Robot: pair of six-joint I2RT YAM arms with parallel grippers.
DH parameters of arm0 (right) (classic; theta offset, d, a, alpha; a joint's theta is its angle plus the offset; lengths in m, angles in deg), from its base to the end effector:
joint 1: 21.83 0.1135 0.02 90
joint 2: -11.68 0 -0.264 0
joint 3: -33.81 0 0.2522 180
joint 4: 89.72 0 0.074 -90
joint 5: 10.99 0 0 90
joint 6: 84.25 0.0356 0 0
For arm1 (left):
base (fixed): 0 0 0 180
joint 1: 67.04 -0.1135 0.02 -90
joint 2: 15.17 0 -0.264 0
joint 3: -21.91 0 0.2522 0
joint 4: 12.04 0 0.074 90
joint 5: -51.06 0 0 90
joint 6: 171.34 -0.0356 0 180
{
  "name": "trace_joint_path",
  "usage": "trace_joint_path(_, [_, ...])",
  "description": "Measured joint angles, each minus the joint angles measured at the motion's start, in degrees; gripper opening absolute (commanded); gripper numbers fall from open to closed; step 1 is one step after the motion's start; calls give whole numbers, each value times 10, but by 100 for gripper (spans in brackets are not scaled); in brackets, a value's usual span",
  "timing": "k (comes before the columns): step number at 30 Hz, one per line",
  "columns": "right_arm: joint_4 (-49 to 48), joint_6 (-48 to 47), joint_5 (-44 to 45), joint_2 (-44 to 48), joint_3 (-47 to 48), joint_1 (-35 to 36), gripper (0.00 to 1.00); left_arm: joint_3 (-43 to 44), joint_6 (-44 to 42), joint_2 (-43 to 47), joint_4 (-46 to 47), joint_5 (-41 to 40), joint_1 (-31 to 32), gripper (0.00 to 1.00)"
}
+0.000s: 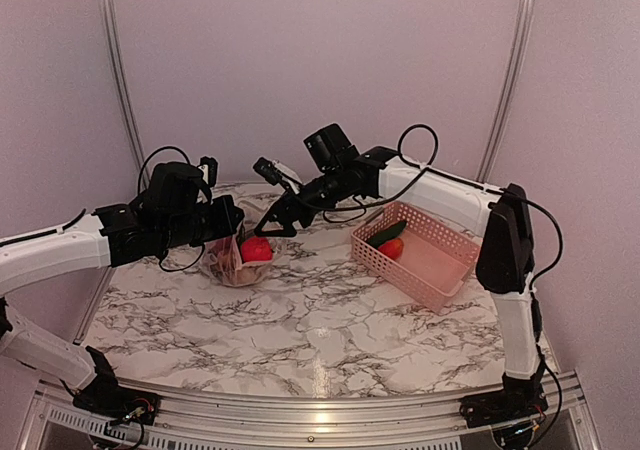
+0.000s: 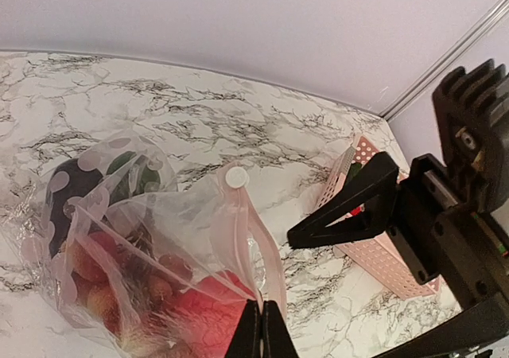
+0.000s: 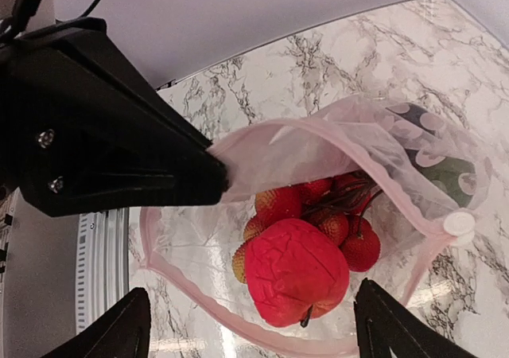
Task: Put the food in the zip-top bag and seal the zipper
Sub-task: Place the fake fruit in the zipper food storage bag, then adjust the zipper food storage bag at the center of the board.
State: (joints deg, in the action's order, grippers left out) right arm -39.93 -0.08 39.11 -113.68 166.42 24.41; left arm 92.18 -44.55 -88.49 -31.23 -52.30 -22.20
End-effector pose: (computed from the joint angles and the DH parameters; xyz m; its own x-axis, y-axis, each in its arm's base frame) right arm 0.3277 0.3752 0.2921 -0.3757 -0.5050 -0.7770 -0.9239 0.1387 0.3566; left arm 0.2161 -0.2033 0.3119 -0.5350 -0.2898 -0.7936 0.2672 0.8331 -0.4843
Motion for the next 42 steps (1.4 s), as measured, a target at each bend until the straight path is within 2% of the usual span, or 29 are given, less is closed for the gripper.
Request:
trace_joint_path(2, [0, -7, 2, 32, -22, -16, 88, 0, 0, 0, 0, -2, 0, 0])
trace_joint_path(4, [1, -19, 9, 65, -45, -42, 98, 0, -2, 0, 0, -2, 0, 0])
trace_joint_path(14, [15, -105, 120, 154, -167, -201, 98, 5, 6, 3, -4, 4, -4, 0])
trace_joint_path(16, [20, -121, 134, 154, -184, -236, 95, 49, 11, -12, -23, 28, -5, 0])
trace_joint_path(20, [38, -162, 154, 154, -199, -298, 88, 207, 10, -57, -33, 76, 0, 0])
trace_joint_path(22, [44, -198, 161, 154, -209, -322, 83, 243, 2, -55, -27, 91, 3, 0])
trace_joint_path(26, [55, -278, 179, 157, -261, -329, 81, 238, -9, -55, -39, 104, 2, 0])
trace_joint_path(30, [82, -334, 193, 152, -299, -325, 84, 190, -11, -64, -66, 113, 2, 0])
trace_joint_path(38, [86, -357, 190, 116, -297, -319, 94, 178, -12, -63, -82, 114, 2, 0])
trace_joint_path(39, [85, -357, 189, 107, -296, -317, 98, 178, -11, -63, -82, 114, 2, 0])
trace_joint_path(42, [83, -347, 179, 78, -286, -311, 98, 178, -10, -62, -82, 115, 2, 0])
